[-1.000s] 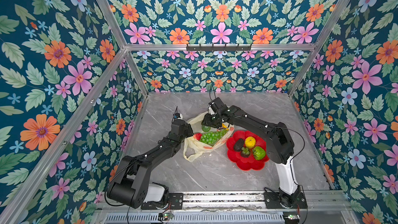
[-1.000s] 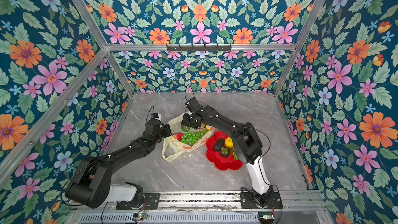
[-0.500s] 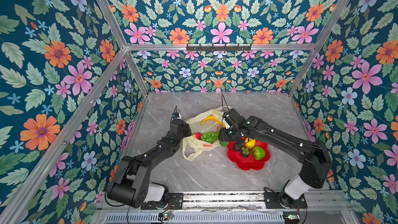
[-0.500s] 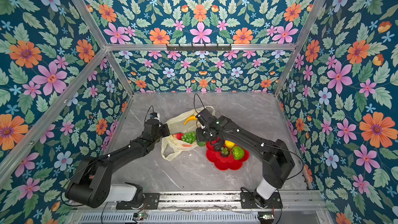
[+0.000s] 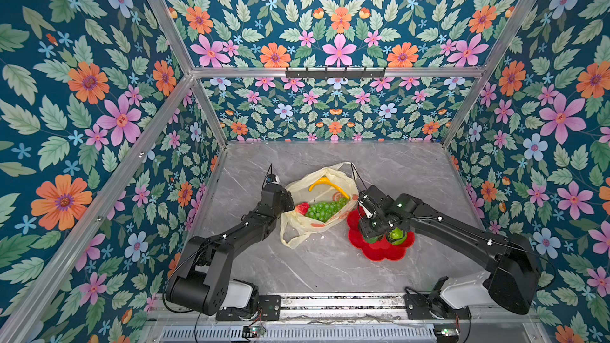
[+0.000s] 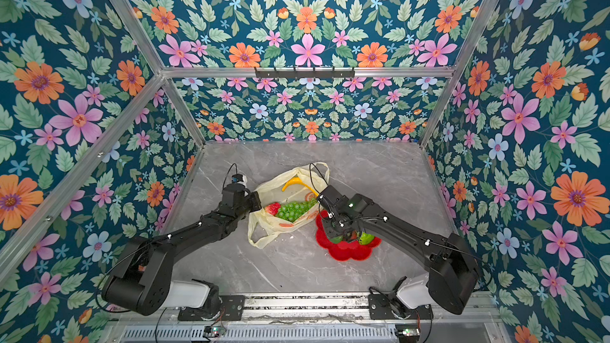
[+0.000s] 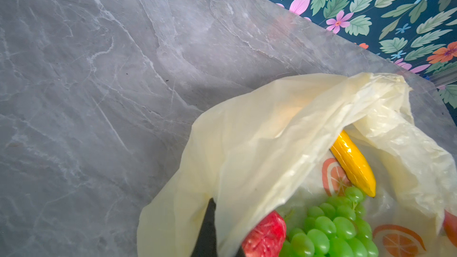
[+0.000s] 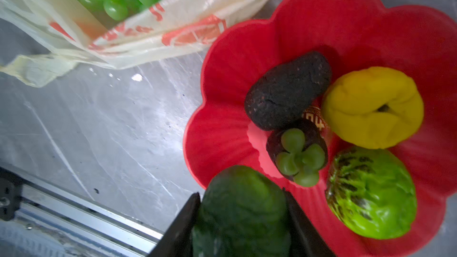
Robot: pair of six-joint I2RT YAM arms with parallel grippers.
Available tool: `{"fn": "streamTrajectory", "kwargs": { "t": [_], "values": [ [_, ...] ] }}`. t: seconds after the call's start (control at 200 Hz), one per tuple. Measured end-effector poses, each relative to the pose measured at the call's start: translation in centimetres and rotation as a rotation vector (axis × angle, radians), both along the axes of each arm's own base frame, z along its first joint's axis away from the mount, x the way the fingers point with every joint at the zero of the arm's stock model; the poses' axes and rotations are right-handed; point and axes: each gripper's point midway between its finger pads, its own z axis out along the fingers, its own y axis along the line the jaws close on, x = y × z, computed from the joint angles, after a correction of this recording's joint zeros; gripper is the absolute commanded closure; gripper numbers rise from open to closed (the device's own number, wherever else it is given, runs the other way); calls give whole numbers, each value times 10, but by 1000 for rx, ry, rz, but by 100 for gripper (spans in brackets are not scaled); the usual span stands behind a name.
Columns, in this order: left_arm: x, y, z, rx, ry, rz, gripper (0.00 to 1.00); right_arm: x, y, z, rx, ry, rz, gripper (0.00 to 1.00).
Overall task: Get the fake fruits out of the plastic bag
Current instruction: 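Carry the green fruit with the right gripper over the red plate, then lower the green fruit onto the red plate and open the right gripper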
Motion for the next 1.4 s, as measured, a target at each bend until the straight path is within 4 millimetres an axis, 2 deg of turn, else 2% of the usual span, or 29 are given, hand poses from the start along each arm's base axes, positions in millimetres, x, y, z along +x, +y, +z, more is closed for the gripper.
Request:
{"fn": "streamTrajectory", "kwargs": {
  "t": [0.2,0.595,0.865,1.14,1.4],
  "values": [
    [0,-1,0,-12,3,3,100,-10,1,-17,-73,-7,52,54],
    [-3,-2,0,-31,7,3,100,2,-2,-37,-209,-53,101,53],
    [-3,-2,0,-31,8,3,100,4,5,-48,-262,-83,149,52],
    [-3,-2,-1,-31,9,3,100,5,3,-61,-355,-105,186,48],
    [-3,-2,-1,-30,9,3,100,8,0,-63,-389,-123,186,40]
  ]
}}
